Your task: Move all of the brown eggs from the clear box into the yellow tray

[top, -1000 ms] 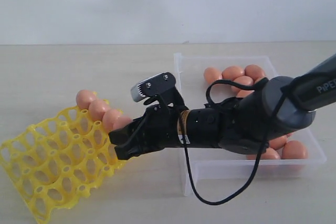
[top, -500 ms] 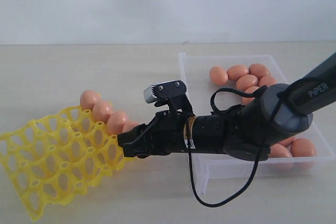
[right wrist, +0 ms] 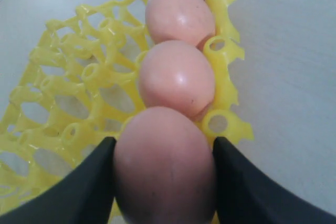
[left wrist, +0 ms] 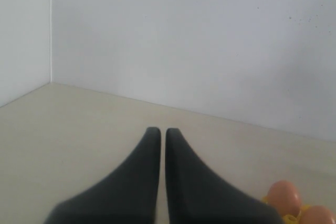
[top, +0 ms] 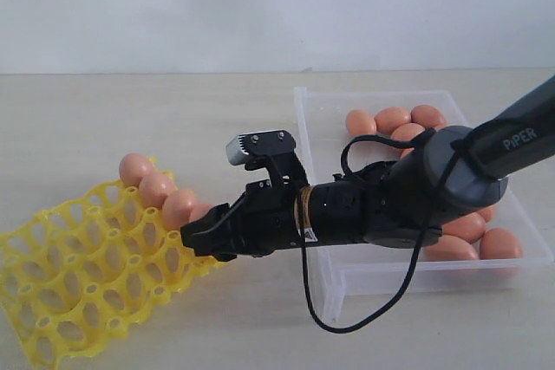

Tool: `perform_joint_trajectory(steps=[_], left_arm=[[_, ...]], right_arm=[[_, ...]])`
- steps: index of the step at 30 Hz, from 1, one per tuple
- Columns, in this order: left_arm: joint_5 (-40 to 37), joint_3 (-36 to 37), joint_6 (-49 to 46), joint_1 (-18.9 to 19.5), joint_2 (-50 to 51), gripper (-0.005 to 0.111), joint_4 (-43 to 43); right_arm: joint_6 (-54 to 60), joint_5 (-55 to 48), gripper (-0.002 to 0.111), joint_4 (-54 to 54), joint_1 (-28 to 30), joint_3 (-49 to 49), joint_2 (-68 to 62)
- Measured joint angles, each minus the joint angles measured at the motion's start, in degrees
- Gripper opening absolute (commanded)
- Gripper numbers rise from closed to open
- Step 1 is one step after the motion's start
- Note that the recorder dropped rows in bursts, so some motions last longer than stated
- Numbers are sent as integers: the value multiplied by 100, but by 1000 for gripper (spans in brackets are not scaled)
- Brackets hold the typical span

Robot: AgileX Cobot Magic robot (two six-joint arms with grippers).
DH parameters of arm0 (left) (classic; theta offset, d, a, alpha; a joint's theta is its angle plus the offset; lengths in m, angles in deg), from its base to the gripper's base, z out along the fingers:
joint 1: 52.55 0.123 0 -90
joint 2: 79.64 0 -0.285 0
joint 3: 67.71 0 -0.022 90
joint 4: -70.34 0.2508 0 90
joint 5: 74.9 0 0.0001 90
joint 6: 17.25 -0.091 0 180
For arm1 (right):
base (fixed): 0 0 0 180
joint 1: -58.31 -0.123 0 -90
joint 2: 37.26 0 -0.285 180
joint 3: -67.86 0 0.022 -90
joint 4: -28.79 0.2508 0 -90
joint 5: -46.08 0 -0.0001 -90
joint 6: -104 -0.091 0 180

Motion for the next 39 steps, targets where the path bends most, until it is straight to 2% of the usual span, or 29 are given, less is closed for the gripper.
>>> perform_joint_trajectory(steps=[7,12,23,31,33,35,38,39], left_arm=[[0,0,0,0,0,4,0],[0,0,0,0,0,4,0],[0,0,0,0,0,4,0],[0,0,0,0,0,4,0],[0,0,0,0,0,4,0],[0,0,0,0,0,4,0],[0,0,0,0,0,4,0],[0,0,0,0,0,4,0]], right_arm=[[-67,189,39,-177,0,-2,-9],[-67,267,52,-252,0,-2,-25],[-110,315,53,-308,0,-2,-25],[-191,-502,52,-657,0,-2,594],[-564,-572,44,-1029,0,-2,808],[-1055,-586,29,-1424,0,-2,942],[-1846,-576,0,-2175,0,-2,994],[-2069,-590,0,-2466,-10,-2,994]])
